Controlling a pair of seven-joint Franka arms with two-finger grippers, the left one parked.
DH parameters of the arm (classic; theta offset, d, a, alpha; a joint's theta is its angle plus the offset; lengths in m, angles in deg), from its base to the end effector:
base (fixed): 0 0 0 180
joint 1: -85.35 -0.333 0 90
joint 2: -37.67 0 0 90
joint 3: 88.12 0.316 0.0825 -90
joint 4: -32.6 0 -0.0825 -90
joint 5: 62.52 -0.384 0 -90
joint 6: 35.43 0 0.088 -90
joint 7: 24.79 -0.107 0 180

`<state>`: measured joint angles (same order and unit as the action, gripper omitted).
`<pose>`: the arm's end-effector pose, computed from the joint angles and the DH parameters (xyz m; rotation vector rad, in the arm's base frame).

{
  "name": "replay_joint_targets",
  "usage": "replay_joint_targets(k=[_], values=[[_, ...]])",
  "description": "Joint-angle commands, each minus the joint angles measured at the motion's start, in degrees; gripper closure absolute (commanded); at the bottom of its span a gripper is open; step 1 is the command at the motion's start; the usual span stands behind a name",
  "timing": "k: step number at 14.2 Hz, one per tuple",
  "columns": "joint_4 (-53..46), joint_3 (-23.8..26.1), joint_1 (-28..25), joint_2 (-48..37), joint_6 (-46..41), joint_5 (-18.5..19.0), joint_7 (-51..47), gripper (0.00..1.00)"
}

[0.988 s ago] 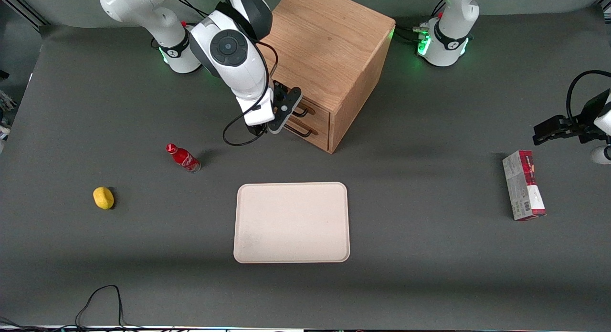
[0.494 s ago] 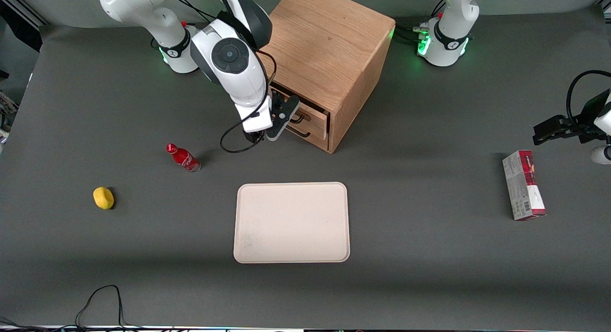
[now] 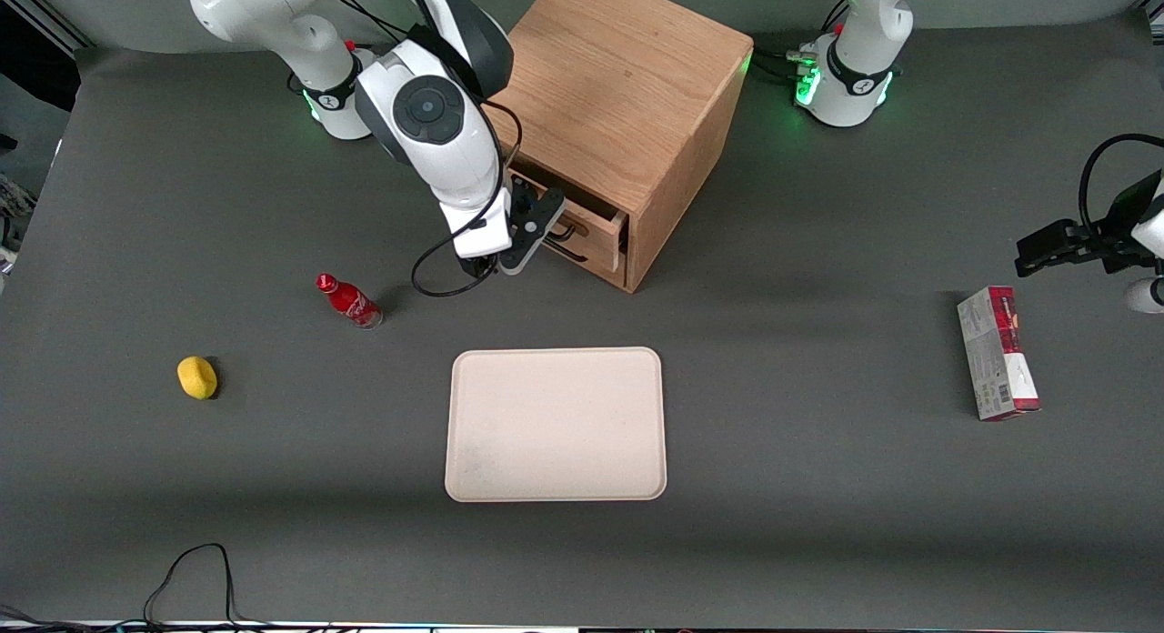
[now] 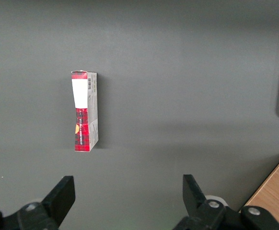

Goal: Open upper drawer
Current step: 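Pull the upper drawer outward from the cabinet with the right gripper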

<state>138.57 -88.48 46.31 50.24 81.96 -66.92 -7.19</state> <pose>0.4750 0.3859 0.4039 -2.7412 -1.4034 0.0491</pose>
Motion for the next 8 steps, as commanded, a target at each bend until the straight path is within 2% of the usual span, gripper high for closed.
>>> replay_joint_targets(k=[1,8], values=[[-2.95,-1.31,0.01,1.75,0.13,0.53,2.00,0.00],[-7.00,-1.31,4.67,5.18,-0.49,0.53,6.74,0.00]])
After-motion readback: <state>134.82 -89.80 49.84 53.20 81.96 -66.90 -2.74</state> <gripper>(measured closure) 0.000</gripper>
